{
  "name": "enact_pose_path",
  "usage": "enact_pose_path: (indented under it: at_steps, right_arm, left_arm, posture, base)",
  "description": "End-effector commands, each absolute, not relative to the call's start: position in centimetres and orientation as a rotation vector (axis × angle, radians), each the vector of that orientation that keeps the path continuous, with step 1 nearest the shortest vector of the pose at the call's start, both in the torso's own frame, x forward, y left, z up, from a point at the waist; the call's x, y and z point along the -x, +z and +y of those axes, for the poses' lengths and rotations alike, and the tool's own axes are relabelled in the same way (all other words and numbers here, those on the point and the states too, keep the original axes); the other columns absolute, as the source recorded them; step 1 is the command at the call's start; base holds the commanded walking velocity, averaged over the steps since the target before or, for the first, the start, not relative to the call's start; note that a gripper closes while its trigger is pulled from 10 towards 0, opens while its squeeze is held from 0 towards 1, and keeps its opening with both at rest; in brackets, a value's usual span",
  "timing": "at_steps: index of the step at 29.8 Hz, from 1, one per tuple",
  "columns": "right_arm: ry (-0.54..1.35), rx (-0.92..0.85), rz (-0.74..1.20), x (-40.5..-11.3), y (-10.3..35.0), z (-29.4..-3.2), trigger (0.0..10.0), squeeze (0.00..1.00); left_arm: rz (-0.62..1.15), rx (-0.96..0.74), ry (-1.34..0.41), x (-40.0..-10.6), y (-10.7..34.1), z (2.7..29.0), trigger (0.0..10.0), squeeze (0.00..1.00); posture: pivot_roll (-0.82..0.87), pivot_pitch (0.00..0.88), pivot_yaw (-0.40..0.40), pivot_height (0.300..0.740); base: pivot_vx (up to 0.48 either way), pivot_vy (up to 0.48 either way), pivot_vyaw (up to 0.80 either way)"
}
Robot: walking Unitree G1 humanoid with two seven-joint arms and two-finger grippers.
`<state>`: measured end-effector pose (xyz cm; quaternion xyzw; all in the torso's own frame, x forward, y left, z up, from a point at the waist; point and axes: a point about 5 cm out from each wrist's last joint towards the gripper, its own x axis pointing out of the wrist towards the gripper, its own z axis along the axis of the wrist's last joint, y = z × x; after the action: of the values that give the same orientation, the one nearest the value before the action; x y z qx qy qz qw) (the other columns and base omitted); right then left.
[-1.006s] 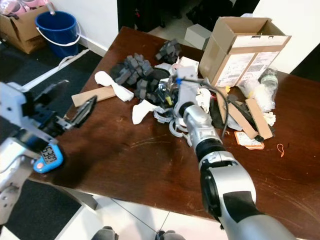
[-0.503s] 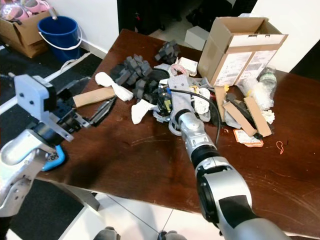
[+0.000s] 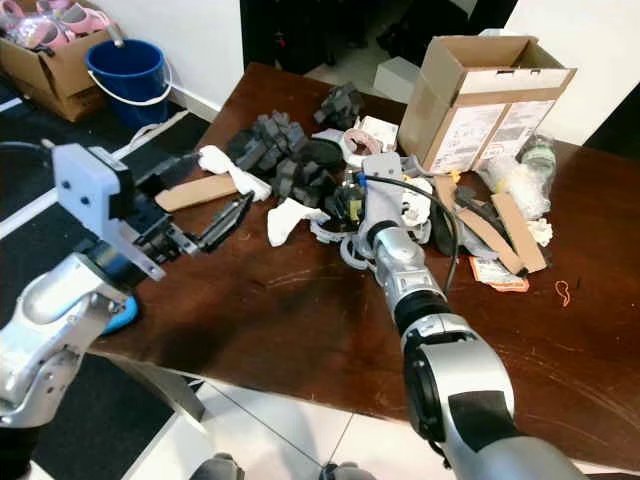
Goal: Picking trash to rubbish bin
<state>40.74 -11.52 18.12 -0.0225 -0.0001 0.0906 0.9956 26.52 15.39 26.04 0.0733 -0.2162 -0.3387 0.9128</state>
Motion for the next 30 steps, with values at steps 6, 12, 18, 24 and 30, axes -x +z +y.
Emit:
enact_pose_path:
  at_steps: [6,12,18,24,30]
  right_arm:
    - [0.133,-0.045,0.057,-40.3,16.3,-12.3,10.0,0.00]
    - [0.168,-0.128,0.014,-40.4,17.0,-12.3,10.0,1.00]
    - [0.130,-0.157,0.002,-40.6,17.5,-12.7,10.0,1.00]
    - [0.096,-0.104,0.005,-40.5,17.2,-12.6,10.0,0.20]
    - [0.071,-0.215,-0.012,-40.6,17.5,-12.9,10.0,0.00]
  left_arm:
    - [-0.456,-0.145,-0.728,-26.1,26.1,14.4,10.0,0.00]
    - [-0.460,-0.142,-0.720,-26.1,26.0,14.4,10.0,0.00]
    - [-0.465,-0.140,-0.717,-26.1,26.0,14.3,10.0,0.00]
    - [-0.473,-0.132,-0.722,-26.0,26.1,14.0,10.0,0.00]
    - [-0.471,-0.122,-0.724,-26.0,26.0,13.9,10.0,0.00]
  posture:
    - [0.33,0.167,-0.128,0.740]
    - [0.34,0.167,-0.140,0.740]
    - [0.34,0.166,-0.146,0.740]
    - [0.34,0.167,-0.151,0.740]
    - [0.34,0.168,-0.155,0.740]
  base:
    - [0.000,0.000,0.00]
    - [0.000,0.000,0.00]
    - [0.000,0.000,0.00]
    - [0.000,0.000,0.00]
    - [0.000,0.000,0.00]
